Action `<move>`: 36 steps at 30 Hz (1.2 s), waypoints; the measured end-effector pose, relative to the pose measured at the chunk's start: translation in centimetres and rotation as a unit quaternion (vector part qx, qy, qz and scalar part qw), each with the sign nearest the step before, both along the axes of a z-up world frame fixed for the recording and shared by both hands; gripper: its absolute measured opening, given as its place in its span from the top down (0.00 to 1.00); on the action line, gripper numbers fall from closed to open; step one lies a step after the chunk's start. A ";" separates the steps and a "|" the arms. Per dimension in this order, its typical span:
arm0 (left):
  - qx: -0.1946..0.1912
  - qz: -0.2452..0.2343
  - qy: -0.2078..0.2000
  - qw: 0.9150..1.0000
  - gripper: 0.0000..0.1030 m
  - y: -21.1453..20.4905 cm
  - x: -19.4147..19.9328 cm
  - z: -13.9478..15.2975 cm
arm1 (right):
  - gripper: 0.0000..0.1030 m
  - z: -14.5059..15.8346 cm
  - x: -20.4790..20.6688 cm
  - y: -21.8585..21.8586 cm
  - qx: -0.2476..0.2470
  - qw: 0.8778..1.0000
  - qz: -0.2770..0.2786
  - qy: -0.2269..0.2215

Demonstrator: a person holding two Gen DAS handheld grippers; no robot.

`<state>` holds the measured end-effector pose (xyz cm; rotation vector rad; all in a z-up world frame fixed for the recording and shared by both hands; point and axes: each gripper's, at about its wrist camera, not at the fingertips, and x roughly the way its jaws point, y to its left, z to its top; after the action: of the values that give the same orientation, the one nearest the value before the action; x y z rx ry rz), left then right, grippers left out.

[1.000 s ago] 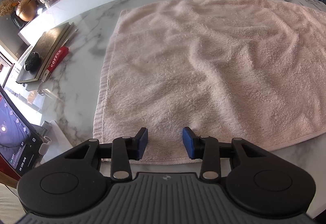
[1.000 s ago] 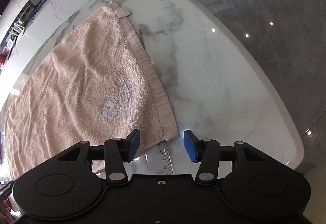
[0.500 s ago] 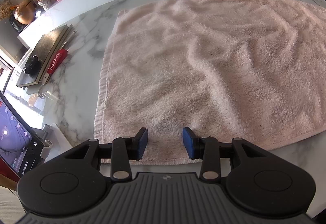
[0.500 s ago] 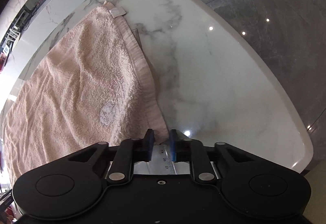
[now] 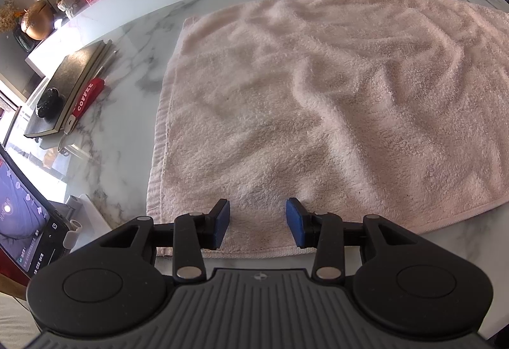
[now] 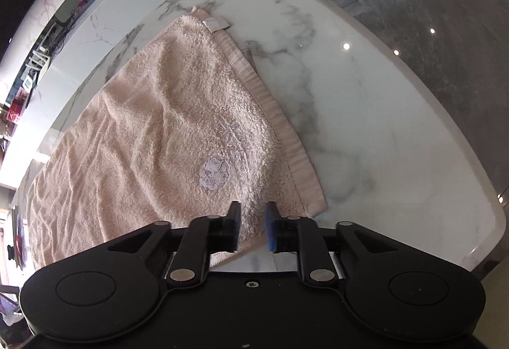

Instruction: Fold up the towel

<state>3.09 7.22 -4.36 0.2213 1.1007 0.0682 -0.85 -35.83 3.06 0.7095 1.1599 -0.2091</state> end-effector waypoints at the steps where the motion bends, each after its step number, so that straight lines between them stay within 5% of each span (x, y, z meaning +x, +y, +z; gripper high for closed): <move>1: 0.001 -0.001 0.000 1.000 0.63 0.0 0.0 0.0 | 0.46 -0.2 -0.4 -0.1 0.009 1.000 -0.009 -0.001; 10: 0.003 -0.007 0.000 1.000 0.63 -0.1 -0.1 0.0 | 0.46 -2.7 -1.6 0.3 0.094 0.990 -0.102 -0.011; 27: -0.003 -0.008 0.002 1.000 0.63 0.1 0.2 -0.3 | 0.58 -3.2 -1.2 -1.1 0.090 0.979 -0.175 -0.052; 30: -0.003 -0.008 0.003 1.000 0.63 0.1 0.3 -0.3 | 0.69 -3.2 -1.1 -1.2 0.087 0.981 -0.166 -0.058; 31: -0.003 -0.008 0.004 1.000 0.63 0.0 0.2 -0.3 | 0.84 -3.1 -1.1 -1.1 0.084 0.981 -0.162 -0.063; 32: -0.003 -0.008 0.004 1.000 0.63 0.0 0.2 -0.3 | 0.88 -3.1 -1.0 -1.0 0.078 0.982 -0.156 -0.068; 36: -0.002 -0.006 0.003 1.000 0.63 -0.1 0.1 -0.3 | 0.92 -2.4 -0.7 -0.4 0.054 0.987 -0.134 -0.076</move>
<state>3.20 7.09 -4.66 0.2239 1.1059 0.0543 -1.51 -36.25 0.64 0.9626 0.9332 -0.3132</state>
